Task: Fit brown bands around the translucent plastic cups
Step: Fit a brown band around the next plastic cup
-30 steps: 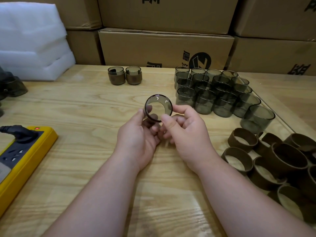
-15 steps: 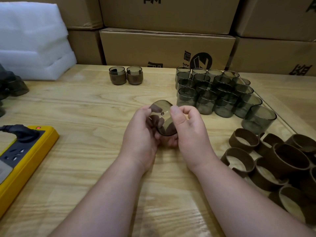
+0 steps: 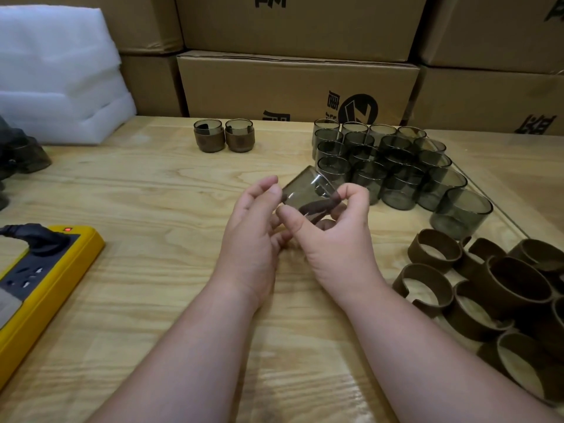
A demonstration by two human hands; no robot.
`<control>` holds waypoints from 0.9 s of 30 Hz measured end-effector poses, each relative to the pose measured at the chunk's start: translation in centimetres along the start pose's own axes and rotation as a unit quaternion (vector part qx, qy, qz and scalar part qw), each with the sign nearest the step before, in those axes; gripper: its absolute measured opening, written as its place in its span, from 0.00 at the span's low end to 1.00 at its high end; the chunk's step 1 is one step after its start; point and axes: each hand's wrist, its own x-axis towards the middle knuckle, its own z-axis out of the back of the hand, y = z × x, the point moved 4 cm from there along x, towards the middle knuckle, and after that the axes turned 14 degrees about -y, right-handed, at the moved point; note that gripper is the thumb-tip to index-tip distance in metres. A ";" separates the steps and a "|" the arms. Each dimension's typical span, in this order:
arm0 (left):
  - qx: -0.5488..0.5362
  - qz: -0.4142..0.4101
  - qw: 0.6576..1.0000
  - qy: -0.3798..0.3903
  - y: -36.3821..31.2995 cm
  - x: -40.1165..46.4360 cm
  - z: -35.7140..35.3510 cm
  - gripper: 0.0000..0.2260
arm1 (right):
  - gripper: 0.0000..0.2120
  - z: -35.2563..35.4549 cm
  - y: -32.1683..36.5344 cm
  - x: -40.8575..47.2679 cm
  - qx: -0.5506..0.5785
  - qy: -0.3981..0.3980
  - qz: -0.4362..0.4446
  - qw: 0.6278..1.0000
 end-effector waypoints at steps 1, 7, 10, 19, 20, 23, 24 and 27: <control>0.005 0.000 1.000 0.004 0.1 0.0 0.0 0.15 | 0.33 0.1 -0.1 0.1 -0.010 -0.010 0.005 1.000; -0.018 0.043 0.999 0.023 0.5 0.2 -0.1 0.10 | 0.34 -0.3 -0.6 0.1 -0.054 0.007 0.007 0.998; -0.074 0.082 0.994 0.006 0.3 0.3 0.1 0.13 | 0.31 -0.5 -0.3 -0.4 -0.045 0.051 0.035 0.997; -0.130 0.130 0.982 -0.049 0.4 0.8 0.7 0.27 | 0.25 -0.6 0.2 -0.7 0.011 0.090 0.002 0.996; -0.134 0.133 0.981 -0.053 0.5 0.9 0.7 0.29 | 0.26 -0.6 0.1 -0.6 0.006 0.088 0.000 0.996; -0.133 0.129 0.981 -0.055 0.5 1.0 0.7 0.26 | 0.31 -0.8 0.2 -0.7 -0.005 0.083 0.003 0.997; -0.127 0.127 0.982 -0.054 0.5 1.0 0.7 0.25 | 0.30 -0.8 0.2 -0.7 -0.001 0.081 0.003 0.997; -0.095 0.097 0.990 -0.049 0.4 0.9 0.8 0.24 | 0.30 -0.6 0.0 -0.6 0.010 0.062 -0.007 0.998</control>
